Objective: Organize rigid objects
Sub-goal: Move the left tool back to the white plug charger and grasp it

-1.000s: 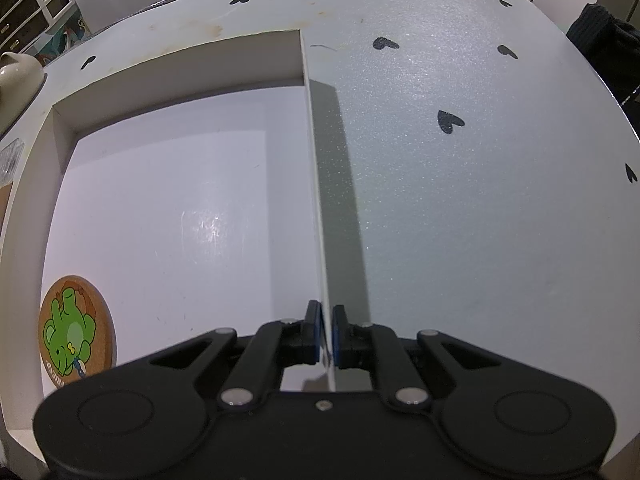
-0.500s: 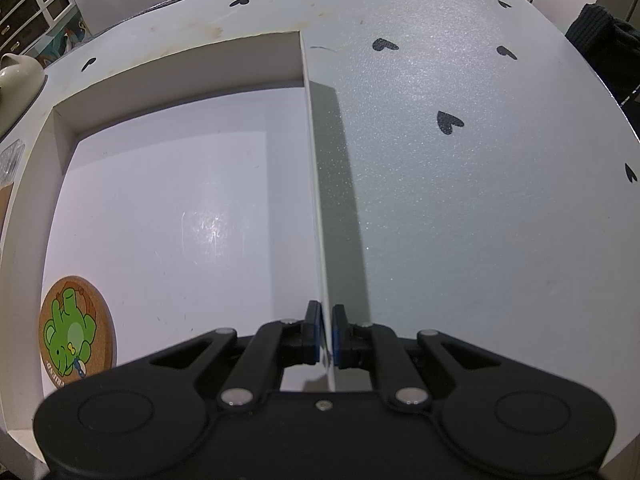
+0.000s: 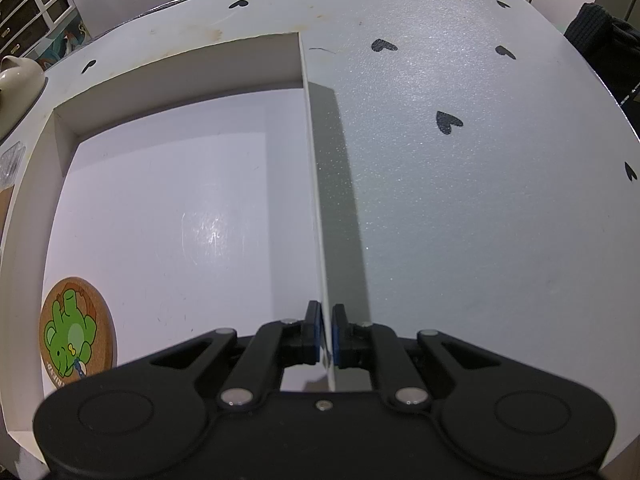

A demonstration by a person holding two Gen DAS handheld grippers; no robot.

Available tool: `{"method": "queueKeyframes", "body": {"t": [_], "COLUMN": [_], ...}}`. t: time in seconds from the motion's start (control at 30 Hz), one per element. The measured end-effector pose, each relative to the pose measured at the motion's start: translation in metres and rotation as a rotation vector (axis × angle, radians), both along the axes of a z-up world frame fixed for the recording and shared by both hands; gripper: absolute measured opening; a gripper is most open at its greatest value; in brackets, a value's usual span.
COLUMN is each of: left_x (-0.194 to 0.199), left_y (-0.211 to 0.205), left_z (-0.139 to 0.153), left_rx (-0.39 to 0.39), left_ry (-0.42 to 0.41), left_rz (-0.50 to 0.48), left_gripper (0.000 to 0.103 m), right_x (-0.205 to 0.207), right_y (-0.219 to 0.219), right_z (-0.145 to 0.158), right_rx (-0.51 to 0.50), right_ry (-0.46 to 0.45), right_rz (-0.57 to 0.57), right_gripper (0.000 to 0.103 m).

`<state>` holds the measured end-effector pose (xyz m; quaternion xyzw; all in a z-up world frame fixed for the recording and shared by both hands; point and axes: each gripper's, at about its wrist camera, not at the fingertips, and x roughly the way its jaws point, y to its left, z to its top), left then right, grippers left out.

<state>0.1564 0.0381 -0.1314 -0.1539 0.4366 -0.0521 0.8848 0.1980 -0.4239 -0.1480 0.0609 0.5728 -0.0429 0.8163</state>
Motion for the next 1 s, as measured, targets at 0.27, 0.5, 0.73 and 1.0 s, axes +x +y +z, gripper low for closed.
{"method": "queueKeyframes", "body": {"t": [0.27,0.5,0.73,1.0], "left_x": [0.004,0.006,0.015,0.02], "left_y": [-0.001,0.009,-0.003,-0.03], "left_z": [-0.001,-0.011,-0.011,-0.014], "left_rx": [0.077,0.054,0.032,0.14], "left_ry": [0.017,0.052,-0.009,0.016], "left_rz": [0.026,0.052,-0.034,-0.209], "left_gripper": [0.103,0.103,0.102,0.087], "right_x": [0.0,0.0,-0.001,0.0], "right_y": [0.0,-0.002,-0.001,-0.001], "right_z": [0.0,0.0,-0.001,0.0], "right_rx": [0.0,0.005,0.006,0.006], "right_ry": [-0.002,-0.004,-0.004,-0.005], "right_rz": [-0.003,-0.002,-0.002,-0.002], "right_gripper": [0.008,0.008,0.008,0.008]}}
